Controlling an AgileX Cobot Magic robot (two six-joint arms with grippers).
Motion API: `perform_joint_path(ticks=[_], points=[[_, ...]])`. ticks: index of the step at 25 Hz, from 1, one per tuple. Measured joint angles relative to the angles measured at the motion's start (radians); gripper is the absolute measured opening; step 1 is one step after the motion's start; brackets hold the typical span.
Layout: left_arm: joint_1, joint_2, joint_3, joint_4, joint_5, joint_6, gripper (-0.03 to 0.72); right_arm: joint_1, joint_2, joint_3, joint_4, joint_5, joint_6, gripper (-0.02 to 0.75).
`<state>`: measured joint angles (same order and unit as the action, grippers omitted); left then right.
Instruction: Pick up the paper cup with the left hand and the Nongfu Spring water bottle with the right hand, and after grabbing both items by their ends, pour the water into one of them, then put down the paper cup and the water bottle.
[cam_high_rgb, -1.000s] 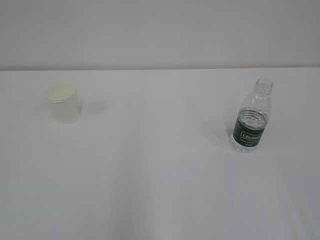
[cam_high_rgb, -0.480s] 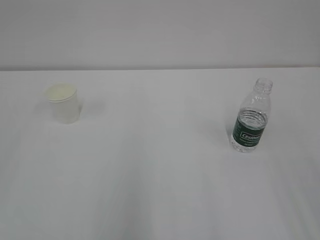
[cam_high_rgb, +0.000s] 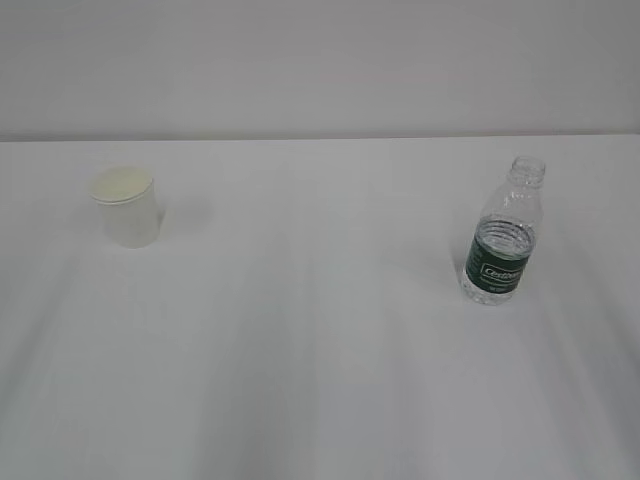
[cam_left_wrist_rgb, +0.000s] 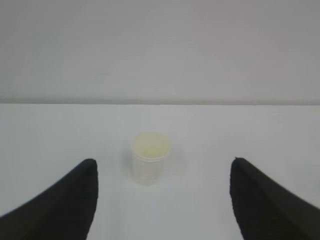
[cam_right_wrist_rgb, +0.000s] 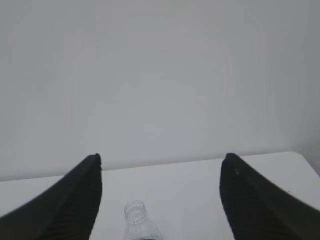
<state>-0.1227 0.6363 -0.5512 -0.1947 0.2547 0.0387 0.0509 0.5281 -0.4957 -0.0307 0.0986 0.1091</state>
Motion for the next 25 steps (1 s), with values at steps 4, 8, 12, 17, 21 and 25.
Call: perform_joint_path(ticks=[4,8,12,17,21,25], points=[[-0.083,0.135,0.0,-0.004,-0.163,0.0,0.6,0.0,0.101,0.0,-0.007,-0.099,-0.001,0.552],[-0.149,0.31,0.0,-0.013,-0.316,0.0,0.594,0.0,0.188,0.0,-0.009,-0.224,0.001,0.552],[-0.183,0.429,0.0,0.009,-0.458,0.0,0.581,0.0,0.251,0.004,-0.011,-0.273,0.005,0.552],[-0.192,0.531,0.0,0.015,-0.584,0.0,0.578,0.0,0.321,0.075,-0.019,-0.362,0.048,0.552],[-0.192,0.61,0.029,0.016,-0.717,0.0,0.568,0.0,0.376,0.169,-0.019,-0.518,0.094,0.552],[-0.192,0.685,0.089,0.023,-0.873,-0.003,0.557,0.0,0.454,0.238,-0.058,-0.635,0.115,0.552]])
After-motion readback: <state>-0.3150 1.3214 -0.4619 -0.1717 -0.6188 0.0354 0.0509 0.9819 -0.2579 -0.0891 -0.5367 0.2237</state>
